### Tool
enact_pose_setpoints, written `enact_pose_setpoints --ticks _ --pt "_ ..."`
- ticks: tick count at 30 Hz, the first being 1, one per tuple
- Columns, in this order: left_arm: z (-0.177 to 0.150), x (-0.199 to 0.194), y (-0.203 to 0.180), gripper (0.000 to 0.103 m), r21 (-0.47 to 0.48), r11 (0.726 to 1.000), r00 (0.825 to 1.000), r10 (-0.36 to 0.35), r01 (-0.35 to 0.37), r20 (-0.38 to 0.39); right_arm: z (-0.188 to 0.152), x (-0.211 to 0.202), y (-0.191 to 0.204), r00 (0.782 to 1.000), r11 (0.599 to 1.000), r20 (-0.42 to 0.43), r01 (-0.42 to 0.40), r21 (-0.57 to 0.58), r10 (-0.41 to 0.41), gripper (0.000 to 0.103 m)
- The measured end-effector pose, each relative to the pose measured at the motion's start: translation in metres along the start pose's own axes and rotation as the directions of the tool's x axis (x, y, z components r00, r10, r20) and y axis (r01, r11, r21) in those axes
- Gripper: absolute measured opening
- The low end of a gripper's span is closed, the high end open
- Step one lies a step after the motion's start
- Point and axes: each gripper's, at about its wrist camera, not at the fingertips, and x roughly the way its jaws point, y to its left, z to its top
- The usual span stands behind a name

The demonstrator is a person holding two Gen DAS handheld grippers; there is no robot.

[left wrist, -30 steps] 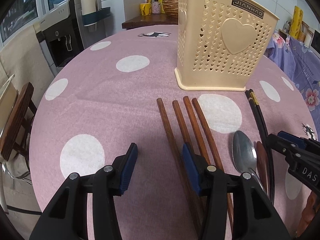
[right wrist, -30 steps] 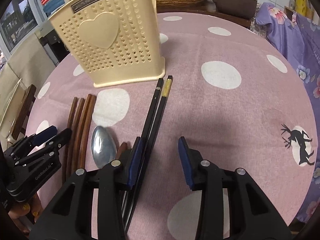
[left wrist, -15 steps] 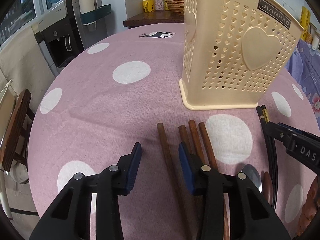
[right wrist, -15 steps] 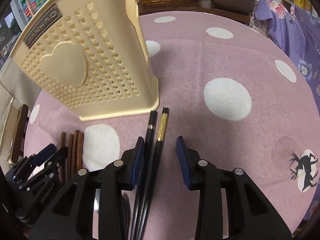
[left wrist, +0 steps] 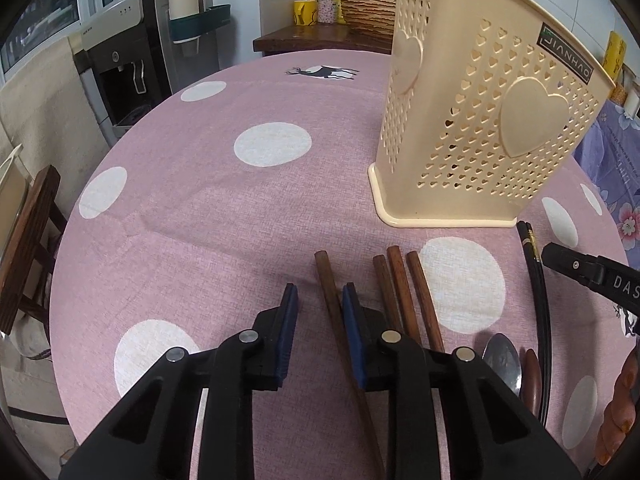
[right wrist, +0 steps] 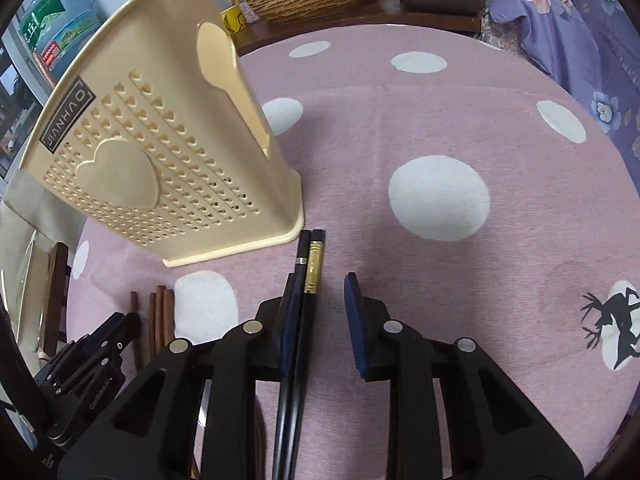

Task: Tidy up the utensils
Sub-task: 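Close the right tool on a black chopstick while the left tool grasps a wooden chopstick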

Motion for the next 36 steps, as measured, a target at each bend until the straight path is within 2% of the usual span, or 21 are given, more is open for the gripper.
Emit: enact_pose_setpoints --ticks 3,14,16,20,28,29,32,36 --pt "-0.001 0.0 -0.001 0.024 -0.005 1.0 1.0 0.002 -0.002 0.003 0.0 0.005 -0.001 1.0 1.0 -0.018 -0.008 -0.009 0.008 0.023" --pt "0.004 0.003 -0.007 0.024 0.007 1.0 1.0 0.021 -0.021 0.0 0.009 0.016 0.006 0.997 0.997 0.001 0.076 -0.022 -0.076 0.019" --pt "0.005 0.004 -0.01 0.023 0.014 1.0 1.0 0.027 -0.027 -0.002 0.011 0.018 0.008 0.996 0.996 -0.003 0.089 -0.025 -0.089 0.014" --pt "0.004 0.003 -0.01 0.022 0.017 1.0 1.0 0.021 -0.021 0.004 0.005 0.016 0.009 0.996 0.996 0.007 0.085 -0.036 -0.084 0.011" --pt "0.001 0.003 -0.015 0.022 0.027 0.999 0.999 0.032 -0.032 0.002 0.006 0.02 0.018 0.992 0.99 0.015 0.13 -0.063 -0.129 0.011" --pt "0.001 0.003 -0.017 0.021 0.029 0.999 0.999 0.033 -0.033 0.003 0.005 0.02 0.018 0.991 0.989 0.018 0.133 -0.066 -0.132 0.011" --pt "0.001 0.002 -0.017 0.01 0.021 0.999 0.999 0.032 -0.032 0.005 0.004 0.02 0.018 0.991 0.989 0.025 0.132 -0.068 -0.13 0.009" --pt "0.003 0.003 -0.017 0.009 0.011 1.0 1.0 0.017 -0.017 0.005 0.004 0.019 0.016 0.993 0.991 0.032 0.118 -0.063 -0.116 0.009"
